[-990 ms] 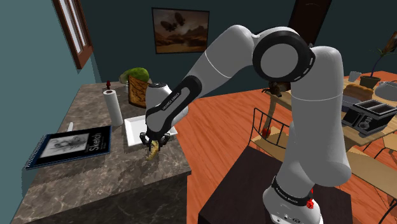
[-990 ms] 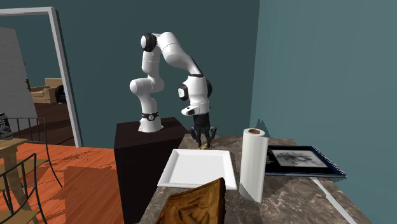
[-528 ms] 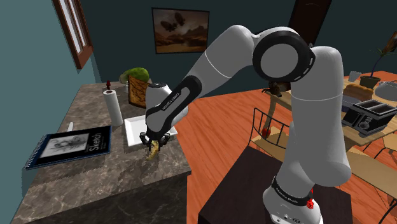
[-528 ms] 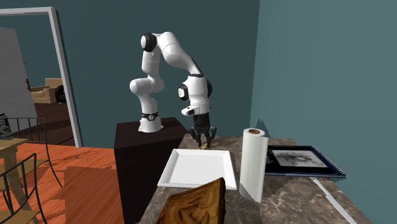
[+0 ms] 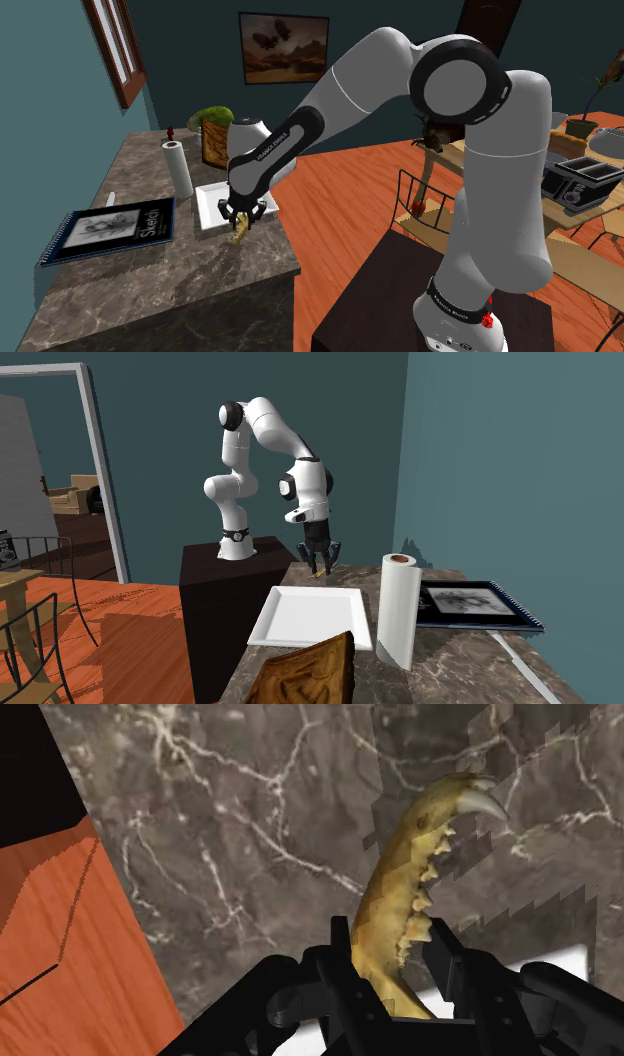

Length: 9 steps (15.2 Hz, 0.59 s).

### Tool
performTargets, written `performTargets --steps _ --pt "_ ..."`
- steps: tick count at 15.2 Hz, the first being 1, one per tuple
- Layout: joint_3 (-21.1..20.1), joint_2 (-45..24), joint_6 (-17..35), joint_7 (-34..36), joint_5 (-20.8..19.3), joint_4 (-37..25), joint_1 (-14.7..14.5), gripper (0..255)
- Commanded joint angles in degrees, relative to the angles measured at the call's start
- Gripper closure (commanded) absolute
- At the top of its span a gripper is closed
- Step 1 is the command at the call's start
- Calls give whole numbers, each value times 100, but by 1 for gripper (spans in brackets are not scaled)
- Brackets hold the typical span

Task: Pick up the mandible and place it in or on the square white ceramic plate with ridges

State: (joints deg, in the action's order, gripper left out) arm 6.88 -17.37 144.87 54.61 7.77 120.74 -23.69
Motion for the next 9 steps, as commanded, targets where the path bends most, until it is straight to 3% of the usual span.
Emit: performTargets --steps 1,9 --pt "17 114 -127 36 -39 -12 -15 255" --pt "65 510 -661 144 -169 -157 -45 255"
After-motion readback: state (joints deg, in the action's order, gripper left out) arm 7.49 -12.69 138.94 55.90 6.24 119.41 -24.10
